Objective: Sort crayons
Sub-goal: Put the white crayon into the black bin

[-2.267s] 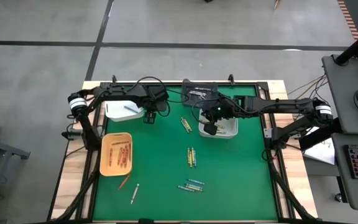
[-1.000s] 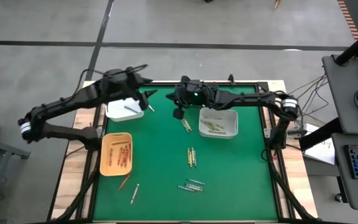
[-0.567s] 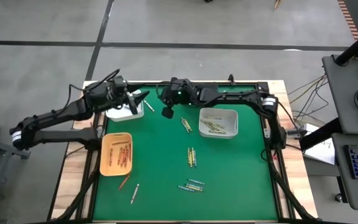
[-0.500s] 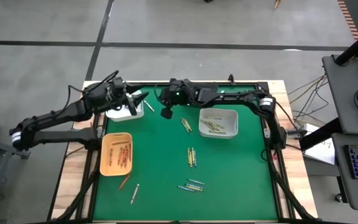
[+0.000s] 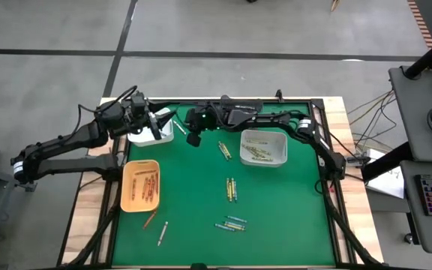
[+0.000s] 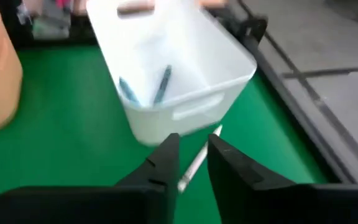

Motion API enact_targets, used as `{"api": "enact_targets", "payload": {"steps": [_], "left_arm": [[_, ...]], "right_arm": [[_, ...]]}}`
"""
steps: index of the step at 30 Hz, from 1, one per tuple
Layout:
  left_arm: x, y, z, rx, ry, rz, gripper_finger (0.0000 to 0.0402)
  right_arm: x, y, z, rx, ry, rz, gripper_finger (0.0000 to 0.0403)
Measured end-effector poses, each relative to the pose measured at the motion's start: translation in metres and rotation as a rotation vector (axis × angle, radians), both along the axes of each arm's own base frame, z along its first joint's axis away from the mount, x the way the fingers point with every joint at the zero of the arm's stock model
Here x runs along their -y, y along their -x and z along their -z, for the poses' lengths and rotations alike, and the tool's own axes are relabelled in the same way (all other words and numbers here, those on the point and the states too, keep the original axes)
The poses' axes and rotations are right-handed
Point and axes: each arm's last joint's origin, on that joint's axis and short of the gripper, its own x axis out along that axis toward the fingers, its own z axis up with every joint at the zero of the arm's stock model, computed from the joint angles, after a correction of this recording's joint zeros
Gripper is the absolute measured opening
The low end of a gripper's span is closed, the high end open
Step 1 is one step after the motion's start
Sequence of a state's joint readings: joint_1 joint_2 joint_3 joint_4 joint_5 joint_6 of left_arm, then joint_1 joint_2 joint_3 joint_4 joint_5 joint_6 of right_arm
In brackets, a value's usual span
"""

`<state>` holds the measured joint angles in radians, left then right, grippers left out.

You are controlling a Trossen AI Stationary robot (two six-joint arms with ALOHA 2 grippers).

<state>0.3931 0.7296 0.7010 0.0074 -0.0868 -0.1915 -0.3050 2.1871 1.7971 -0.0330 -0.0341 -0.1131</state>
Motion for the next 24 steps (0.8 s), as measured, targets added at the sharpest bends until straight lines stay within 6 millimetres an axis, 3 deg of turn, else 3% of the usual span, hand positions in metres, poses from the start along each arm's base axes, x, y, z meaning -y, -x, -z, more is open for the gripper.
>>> {"api": "enact_targets", "payload": {"steps": [11,24], "left_arm": [[0.0,0.0,0.0,-0.026,-0.04,0.0,0.0217],[0.0,0.0,0.001,-0.042,-0.066,0.002,0.0217]], "right_arm": [[0.007,-0.025,0.032,-0.084,-0.061,0.027,0.0169],[0.008,-0.033,0.045,-0.13,-0.103,0.043,0.0185]]}}
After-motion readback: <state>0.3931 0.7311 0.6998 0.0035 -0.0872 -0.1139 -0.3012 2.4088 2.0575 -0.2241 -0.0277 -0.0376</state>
